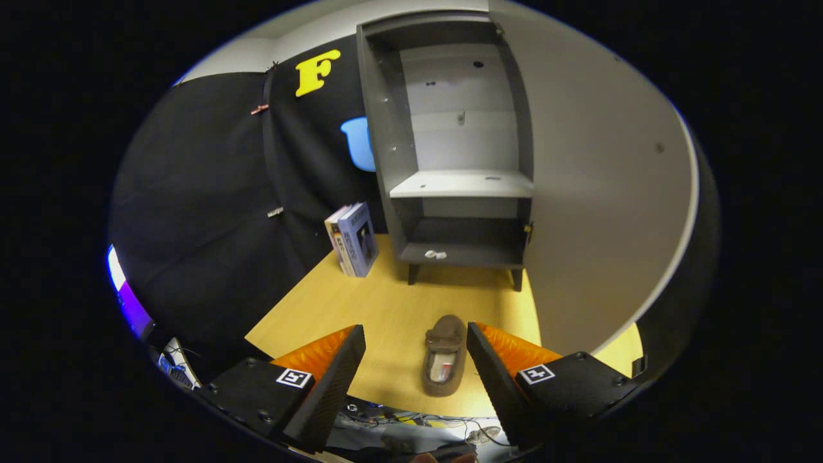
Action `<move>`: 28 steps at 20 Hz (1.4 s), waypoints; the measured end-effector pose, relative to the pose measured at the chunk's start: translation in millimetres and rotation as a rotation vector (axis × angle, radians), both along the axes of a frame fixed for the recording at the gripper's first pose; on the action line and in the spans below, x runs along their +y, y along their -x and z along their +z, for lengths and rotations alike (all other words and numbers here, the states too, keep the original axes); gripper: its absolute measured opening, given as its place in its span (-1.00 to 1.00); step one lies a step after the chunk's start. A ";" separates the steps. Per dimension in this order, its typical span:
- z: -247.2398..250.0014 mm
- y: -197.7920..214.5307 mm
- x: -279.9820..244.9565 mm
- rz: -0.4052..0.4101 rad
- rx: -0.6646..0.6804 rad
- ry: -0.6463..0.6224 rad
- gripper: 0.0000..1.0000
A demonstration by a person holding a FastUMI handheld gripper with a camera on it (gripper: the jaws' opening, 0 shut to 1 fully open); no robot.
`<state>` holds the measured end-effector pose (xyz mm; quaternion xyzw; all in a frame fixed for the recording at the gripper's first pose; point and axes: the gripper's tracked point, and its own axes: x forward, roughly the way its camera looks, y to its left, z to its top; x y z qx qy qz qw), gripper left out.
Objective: Open the shoe cabinet door, grab the shoes and put them into the shoe cabinet, then close the shoe cabinet door.
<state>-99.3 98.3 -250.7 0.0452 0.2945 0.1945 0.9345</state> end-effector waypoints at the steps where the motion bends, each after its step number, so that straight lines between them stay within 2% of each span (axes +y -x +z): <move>1: -18.4 -4.7 8.4 0.012 0.030 0.017 1.00; 6: -112.6 -12.2 25.5 0.036 0.183 0.089 1.00; 11: -192.1 -24.5 22.7 0.012 0.306 0.155 1.00; 16: -235.0 -58.0 25.0 -0.045 0.293 0.190 0.94; 18: -244.3 -79.1 22.2 -0.061 0.238 0.224 0.55; 19: -252.6 -85.8 18.2 -0.068 0.231 0.247 0.46; 20: -261.2 -89.0 17.5 -0.073 0.243 0.256 0.27; 22: -258.0 -94.3 16.8 -0.090 0.241 0.246 -0.11; 23: -260.9 -95.9 21.1 -0.090 0.251 0.229 -0.21; 24: -258.3 -95.0 23.2 -0.082 0.253 0.223 -0.54; 25: -257.2 -93.3 24.3 -0.063 0.249 0.226 -0.74; 27: -251.9 -88.3 21.3 -0.040 0.239 0.231 -0.77; 28: -252.2 -89.8 20.2 -0.045 0.240 0.221 -0.90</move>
